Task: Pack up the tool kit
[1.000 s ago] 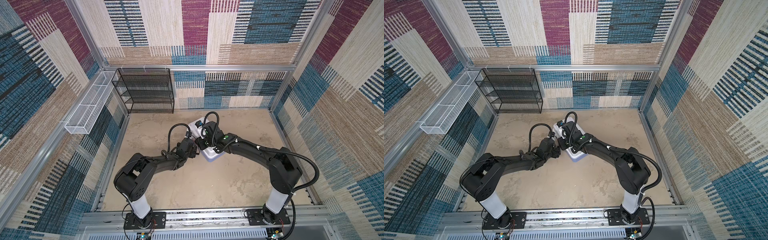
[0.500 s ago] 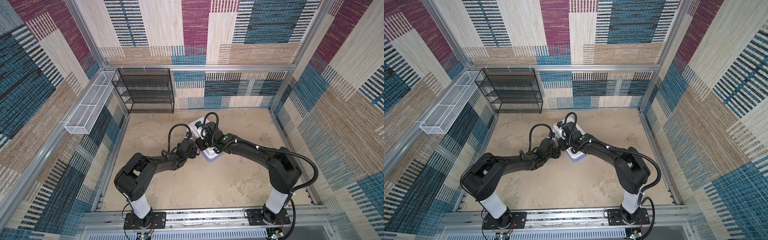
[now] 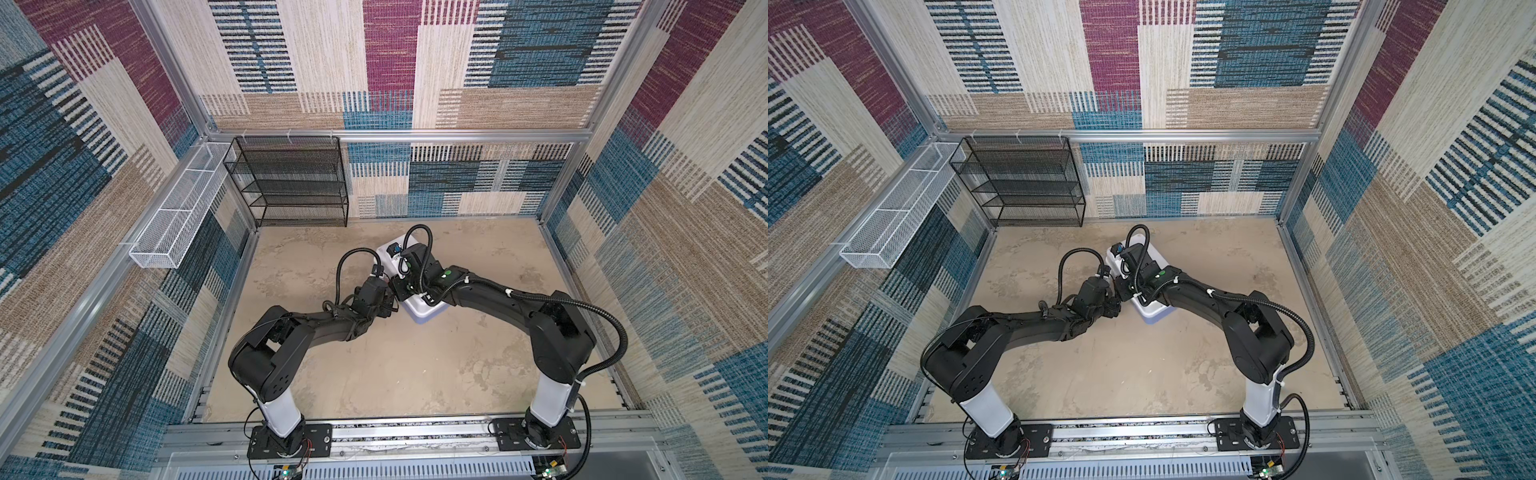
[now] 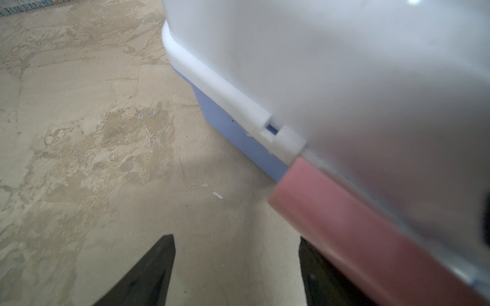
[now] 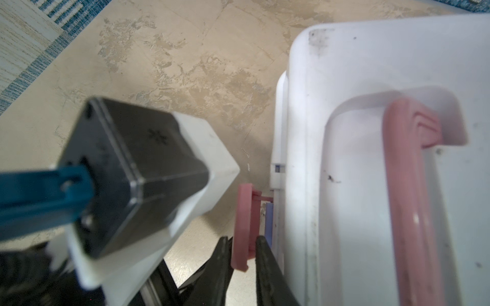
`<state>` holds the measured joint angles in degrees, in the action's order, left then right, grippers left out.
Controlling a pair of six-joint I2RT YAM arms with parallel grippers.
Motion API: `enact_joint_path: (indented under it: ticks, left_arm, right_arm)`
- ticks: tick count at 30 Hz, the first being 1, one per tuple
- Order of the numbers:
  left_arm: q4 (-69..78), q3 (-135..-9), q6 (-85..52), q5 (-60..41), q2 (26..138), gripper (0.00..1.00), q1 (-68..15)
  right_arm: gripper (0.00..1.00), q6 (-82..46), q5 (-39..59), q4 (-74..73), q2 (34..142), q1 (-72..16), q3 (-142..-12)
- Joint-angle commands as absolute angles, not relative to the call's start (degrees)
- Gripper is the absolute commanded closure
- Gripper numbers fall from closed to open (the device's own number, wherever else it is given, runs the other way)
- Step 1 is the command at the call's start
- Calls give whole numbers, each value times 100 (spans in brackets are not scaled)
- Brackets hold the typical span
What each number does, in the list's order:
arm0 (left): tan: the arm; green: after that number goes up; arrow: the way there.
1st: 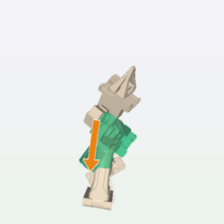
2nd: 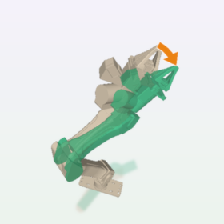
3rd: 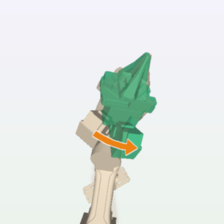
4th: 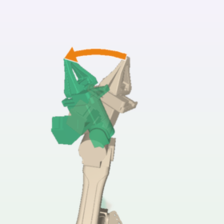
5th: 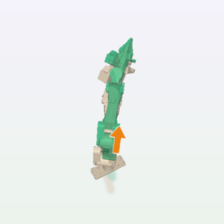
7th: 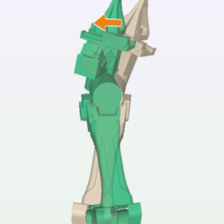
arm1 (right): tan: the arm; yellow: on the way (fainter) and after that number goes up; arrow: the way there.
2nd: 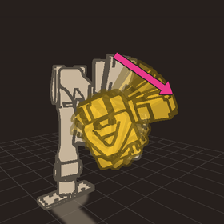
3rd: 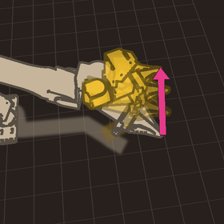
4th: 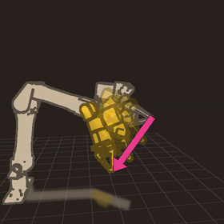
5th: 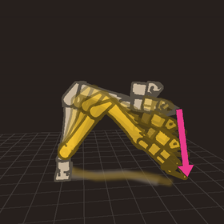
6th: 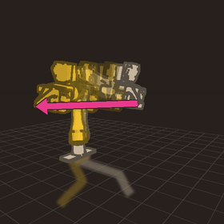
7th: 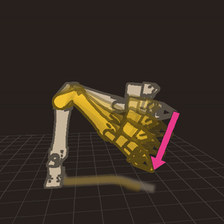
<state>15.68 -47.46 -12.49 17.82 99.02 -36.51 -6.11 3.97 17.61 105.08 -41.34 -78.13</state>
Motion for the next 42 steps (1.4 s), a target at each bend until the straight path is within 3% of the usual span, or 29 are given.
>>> enact_joint_path:
  ticks: [1,25,42]
  left_arm:
    - [1695,-4754,-1352,1819,9912,23,-3650]
    - [1700,-4715,-1369,1819,9928,23,-3656]
    - [1709,-4742,-1380,1804,9966,23,-3655]
  right_arm:
    - [78,-608,273,1914,10579,-4140,-7870]
    - [88,-606,97,2327,10819,-4139,-8096]
    - [90,-589,9,2470,10950,-4140,-8183]
